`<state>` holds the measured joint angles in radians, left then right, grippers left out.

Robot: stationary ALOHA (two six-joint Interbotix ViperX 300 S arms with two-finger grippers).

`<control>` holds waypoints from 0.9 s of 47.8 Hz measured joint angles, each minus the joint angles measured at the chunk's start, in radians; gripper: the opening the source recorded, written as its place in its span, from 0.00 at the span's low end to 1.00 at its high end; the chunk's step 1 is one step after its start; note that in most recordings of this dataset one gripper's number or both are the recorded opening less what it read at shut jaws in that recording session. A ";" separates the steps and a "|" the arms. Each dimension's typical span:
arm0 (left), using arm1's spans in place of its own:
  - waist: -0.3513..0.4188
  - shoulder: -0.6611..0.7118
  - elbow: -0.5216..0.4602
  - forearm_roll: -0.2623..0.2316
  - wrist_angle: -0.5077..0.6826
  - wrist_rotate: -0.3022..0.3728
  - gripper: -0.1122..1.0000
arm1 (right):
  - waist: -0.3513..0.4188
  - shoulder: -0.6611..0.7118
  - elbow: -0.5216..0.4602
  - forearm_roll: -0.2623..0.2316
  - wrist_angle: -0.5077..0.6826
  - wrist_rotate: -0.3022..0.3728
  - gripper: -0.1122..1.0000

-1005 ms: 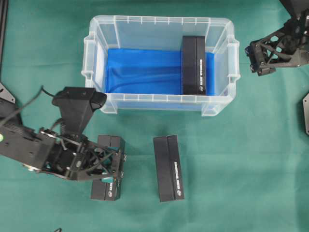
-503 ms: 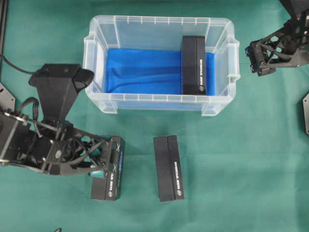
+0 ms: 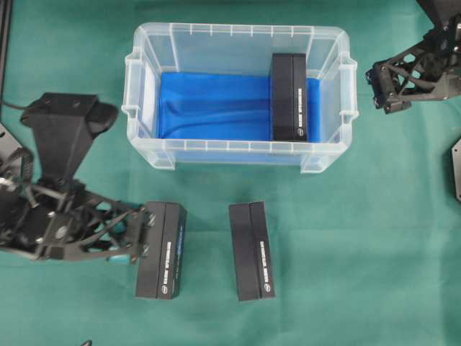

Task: Take out the box from the case.

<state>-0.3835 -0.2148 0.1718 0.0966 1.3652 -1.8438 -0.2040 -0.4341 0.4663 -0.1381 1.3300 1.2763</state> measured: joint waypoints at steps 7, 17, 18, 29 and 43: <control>-0.031 -0.048 0.049 0.002 0.000 -0.005 0.94 | 0.000 0.000 0.000 0.000 0.000 0.000 0.88; -0.057 -0.115 0.121 0.000 0.005 -0.040 0.94 | 0.000 0.000 -0.002 0.000 0.000 0.000 0.88; -0.060 -0.121 0.127 0.000 0.008 -0.051 0.94 | 0.000 0.000 0.000 0.000 0.000 0.000 0.88; -0.081 -0.192 0.195 0.000 0.012 -0.086 0.94 | 0.000 0.000 0.000 0.000 0.017 0.000 0.88; -0.060 -0.236 0.232 0.002 0.035 -0.075 0.93 | 0.000 0.000 0.000 0.000 0.018 0.000 0.88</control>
<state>-0.4433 -0.4510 0.4034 0.0982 1.4005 -1.9190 -0.2040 -0.4341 0.4663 -0.1381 1.3484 1.2763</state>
